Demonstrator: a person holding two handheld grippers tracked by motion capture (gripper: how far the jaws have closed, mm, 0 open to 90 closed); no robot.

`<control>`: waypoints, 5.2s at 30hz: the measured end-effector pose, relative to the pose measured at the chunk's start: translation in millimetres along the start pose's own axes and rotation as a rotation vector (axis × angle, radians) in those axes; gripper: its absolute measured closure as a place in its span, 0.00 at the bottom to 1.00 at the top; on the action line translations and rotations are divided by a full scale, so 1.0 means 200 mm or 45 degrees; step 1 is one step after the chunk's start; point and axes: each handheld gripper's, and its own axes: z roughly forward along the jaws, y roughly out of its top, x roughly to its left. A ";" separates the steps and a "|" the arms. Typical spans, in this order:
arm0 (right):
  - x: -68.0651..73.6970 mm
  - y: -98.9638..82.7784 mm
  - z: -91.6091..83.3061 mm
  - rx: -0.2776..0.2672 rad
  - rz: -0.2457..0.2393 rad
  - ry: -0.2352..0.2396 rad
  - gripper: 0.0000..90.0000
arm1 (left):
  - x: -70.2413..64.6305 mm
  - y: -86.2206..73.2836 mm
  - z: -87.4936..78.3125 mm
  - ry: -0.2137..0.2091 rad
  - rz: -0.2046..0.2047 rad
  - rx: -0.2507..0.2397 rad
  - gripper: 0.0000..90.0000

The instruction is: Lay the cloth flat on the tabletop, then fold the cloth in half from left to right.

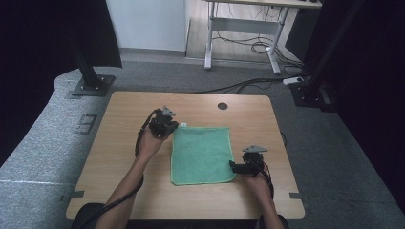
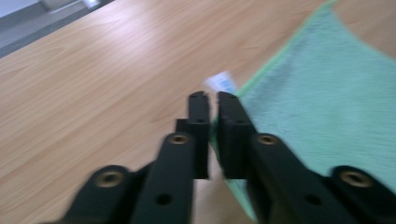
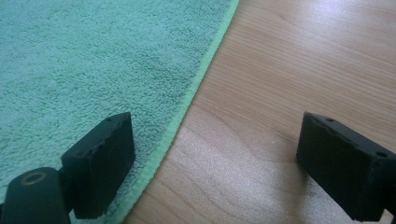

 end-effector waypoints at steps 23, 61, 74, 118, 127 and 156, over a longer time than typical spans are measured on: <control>0.01 0.01 0.00 0.028 0.000 0.001 0.15 | -0.20 -0.42 0.08 -0.083 0.047 0.139 0.16; 0.11 -0.12 -0.18 0.080 -0.105 0.090 0.14 | -0.28 -0.63 -0.12 -0.078 -0.036 0.119 0.16; 0.12 -0.10 -0.15 0.071 -0.116 0.091 0.14 | -0.25 -0.66 -0.12 -0.054 -0.080 0.090 0.16; -0.04 -0.17 -0.18 0.044 -0.067 0.058 0.00 | -0.16 -0.84 -0.27 -0.090 -0.060 0.099 0.00; -0.04 -0.18 -0.18 0.044 -0.068 0.058 0.00 | -0.17 -0.84 -0.27 -0.085 -0.065 0.100 0.00; 0.11 -0.08 -0.19 0.008 -0.074 0.091 0.00 | -0.16 -0.83 -0.26 -0.079 -0.071 0.099 0.00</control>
